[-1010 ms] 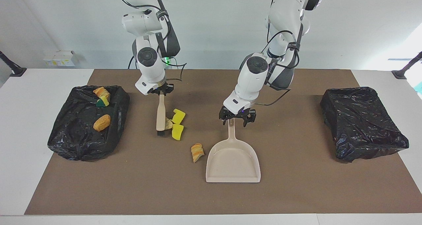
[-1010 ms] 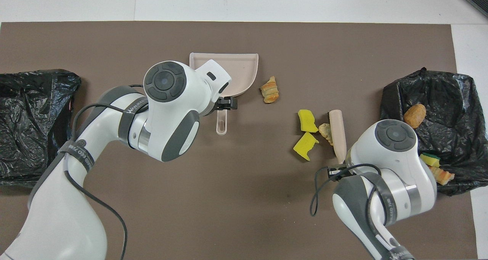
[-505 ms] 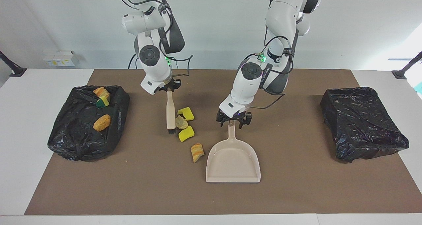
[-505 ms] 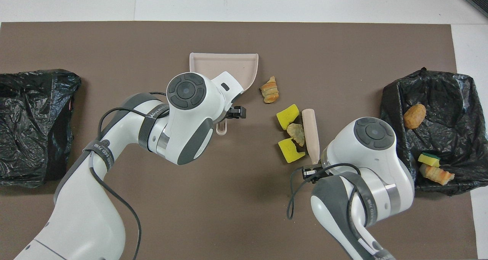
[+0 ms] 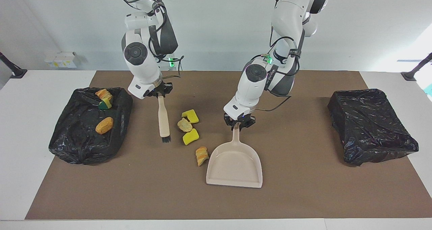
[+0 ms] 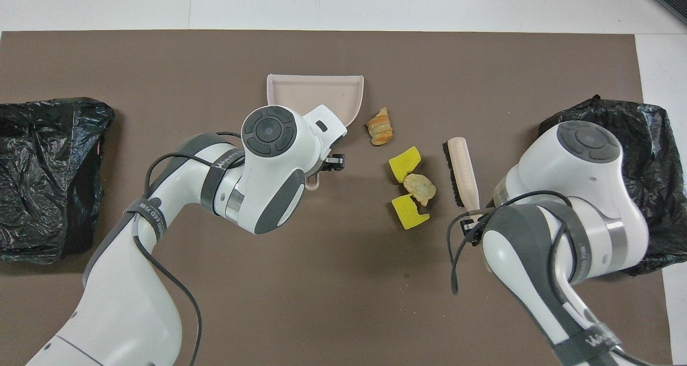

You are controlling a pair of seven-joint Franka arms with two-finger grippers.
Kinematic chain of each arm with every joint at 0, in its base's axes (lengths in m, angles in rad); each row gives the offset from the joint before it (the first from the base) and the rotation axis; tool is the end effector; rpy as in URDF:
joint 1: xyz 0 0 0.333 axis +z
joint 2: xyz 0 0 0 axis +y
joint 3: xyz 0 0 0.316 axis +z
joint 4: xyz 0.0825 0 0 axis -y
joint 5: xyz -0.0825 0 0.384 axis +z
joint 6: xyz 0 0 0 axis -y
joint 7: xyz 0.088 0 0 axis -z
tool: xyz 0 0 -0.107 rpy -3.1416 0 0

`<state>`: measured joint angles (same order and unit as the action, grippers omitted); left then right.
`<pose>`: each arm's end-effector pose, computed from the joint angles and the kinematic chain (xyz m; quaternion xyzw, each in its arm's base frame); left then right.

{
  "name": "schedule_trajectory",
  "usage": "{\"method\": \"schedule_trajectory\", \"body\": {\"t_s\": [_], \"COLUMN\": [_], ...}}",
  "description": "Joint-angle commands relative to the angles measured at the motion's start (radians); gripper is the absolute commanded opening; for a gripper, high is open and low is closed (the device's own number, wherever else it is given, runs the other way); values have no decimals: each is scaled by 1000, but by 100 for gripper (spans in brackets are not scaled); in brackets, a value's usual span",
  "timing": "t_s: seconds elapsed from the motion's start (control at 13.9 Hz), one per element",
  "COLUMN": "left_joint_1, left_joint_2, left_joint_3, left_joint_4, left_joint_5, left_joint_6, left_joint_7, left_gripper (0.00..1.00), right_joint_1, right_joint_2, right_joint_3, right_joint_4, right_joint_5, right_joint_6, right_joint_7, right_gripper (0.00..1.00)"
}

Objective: Sweep and dump trash in bin

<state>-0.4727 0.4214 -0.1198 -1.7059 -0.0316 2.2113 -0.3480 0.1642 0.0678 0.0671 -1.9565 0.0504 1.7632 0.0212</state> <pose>0.5604 -0.3687 0.3574 0.9926 -0.1067 0.0217 0.0528 0.5271 0.1282 0.4227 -0.9865 -0.0962 0.1323 0.0096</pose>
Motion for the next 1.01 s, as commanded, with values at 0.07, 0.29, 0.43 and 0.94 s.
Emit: {"method": "schedule_trajectory", "body": {"t_s": [0.07, 0.29, 0.43, 0.94], "left_joint_1": [51, 136, 181, 292], "left_joint_2": [-67, -113, -153, -240], "left_joint_3": [22, 22, 25, 25], "left_joint_4": [-6, -6, -6, -53], "left_joint_5": [7, 7, 7, 56], "left_joint_6": [-90, -179, -249, -352], "left_joint_7": [167, 419, 589, 1147], "left_gripper": [0, 0, 0, 0], "right_joint_1": [44, 81, 106, 149], "right_joint_2": [159, 283, 363, 471], "right_joint_3": [6, 6, 6, 6], "right_joint_4": [207, 341, 431, 490], "right_joint_5": [29, 23, 22, 19], "right_joint_6": [-13, -4, -1, 29], "right_joint_7": [-12, -4, 14, 65], "right_gripper": [0, 0, 0, 0]}}
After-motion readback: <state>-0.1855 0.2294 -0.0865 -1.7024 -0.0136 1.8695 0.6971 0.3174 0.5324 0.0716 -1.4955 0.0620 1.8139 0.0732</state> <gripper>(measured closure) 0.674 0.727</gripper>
